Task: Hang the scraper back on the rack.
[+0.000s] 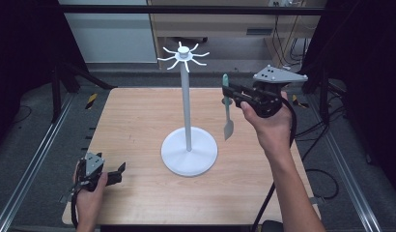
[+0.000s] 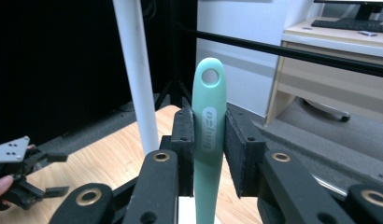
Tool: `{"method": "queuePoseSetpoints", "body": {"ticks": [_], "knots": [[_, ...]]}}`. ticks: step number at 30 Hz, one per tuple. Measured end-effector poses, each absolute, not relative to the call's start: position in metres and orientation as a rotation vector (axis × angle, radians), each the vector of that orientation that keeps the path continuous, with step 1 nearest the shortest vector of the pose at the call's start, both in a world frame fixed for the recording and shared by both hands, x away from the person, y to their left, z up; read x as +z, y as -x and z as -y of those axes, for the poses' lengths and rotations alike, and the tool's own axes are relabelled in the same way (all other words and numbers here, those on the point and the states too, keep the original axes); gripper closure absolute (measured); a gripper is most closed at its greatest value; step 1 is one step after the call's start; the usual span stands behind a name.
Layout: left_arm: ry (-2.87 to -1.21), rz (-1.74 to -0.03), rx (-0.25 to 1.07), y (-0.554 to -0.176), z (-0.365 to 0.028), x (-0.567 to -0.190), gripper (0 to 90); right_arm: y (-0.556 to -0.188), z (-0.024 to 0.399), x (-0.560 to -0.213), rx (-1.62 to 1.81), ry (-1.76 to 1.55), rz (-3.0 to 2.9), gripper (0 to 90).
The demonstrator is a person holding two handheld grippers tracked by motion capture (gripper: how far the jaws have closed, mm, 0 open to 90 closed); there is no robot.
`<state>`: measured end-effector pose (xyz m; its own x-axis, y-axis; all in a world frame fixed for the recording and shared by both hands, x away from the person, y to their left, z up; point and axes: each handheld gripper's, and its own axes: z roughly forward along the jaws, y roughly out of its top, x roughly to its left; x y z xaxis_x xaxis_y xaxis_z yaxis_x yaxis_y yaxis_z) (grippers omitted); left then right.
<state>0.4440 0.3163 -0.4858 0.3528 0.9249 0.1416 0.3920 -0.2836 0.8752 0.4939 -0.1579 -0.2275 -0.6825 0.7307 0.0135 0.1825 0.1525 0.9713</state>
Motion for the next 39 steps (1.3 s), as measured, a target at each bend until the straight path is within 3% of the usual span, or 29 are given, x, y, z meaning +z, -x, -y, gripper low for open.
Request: {"method": "queuePoseSetpoints", "body": {"ticks": [39], "knots": [[-1.838, -1.153, 0.862, -0.444, -0.317, -0.485, 4.8, -0.483, 0.126, -0.191, 1.596, -0.733, -1.966, 74.2]]}}
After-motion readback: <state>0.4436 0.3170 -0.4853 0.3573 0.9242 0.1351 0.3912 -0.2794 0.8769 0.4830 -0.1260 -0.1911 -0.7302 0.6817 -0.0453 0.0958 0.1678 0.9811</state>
